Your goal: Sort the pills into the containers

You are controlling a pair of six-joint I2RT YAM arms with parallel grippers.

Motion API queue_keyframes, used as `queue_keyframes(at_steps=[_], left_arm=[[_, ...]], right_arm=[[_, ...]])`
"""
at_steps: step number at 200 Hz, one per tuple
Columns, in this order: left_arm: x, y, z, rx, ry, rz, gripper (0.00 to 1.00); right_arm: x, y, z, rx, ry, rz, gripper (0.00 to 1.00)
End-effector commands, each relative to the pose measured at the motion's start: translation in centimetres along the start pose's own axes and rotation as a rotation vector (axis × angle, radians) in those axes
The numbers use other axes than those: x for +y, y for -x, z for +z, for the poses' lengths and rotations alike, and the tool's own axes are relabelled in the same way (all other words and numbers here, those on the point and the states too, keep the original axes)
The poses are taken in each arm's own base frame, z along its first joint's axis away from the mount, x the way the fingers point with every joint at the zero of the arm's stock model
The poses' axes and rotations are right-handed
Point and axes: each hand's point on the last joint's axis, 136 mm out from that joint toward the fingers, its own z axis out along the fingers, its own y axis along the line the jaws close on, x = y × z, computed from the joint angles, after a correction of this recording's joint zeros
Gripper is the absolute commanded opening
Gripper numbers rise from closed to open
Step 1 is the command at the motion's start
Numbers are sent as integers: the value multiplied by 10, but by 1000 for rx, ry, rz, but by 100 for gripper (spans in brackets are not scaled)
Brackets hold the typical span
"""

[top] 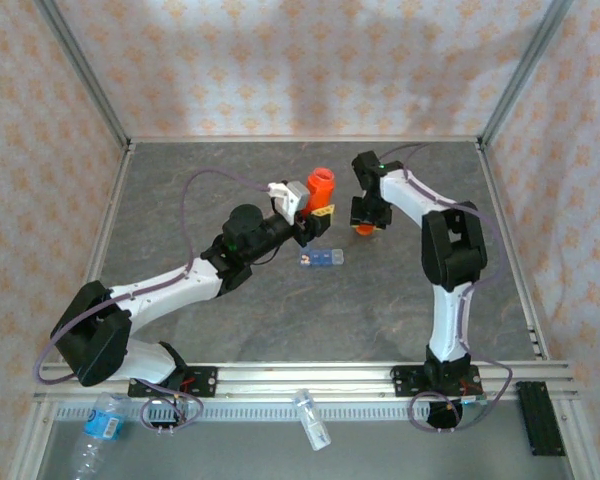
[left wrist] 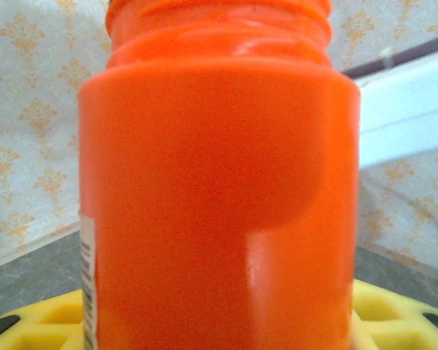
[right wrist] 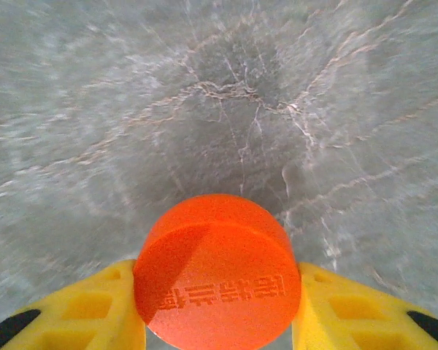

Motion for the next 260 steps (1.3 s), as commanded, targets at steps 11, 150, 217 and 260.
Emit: queue_keyframes(at_steps=[11, 150, 217, 260], left_arm=[[9, 11, -3, -71, 40, 44, 0], [20, -32, -1, -58, 88, 181, 0], [14, -39, 5, -126, 52, 244, 0], [11, -44, 10, -115, 30, 260, 0]], right_arm=[[1, 4, -75, -105, 71, 25, 45], [47, -18, -262, -248, 461, -77, 45], [58, -30, -276, -199, 507, -265, 46], [62, -32, -283, -200, 529, -330, 43]])
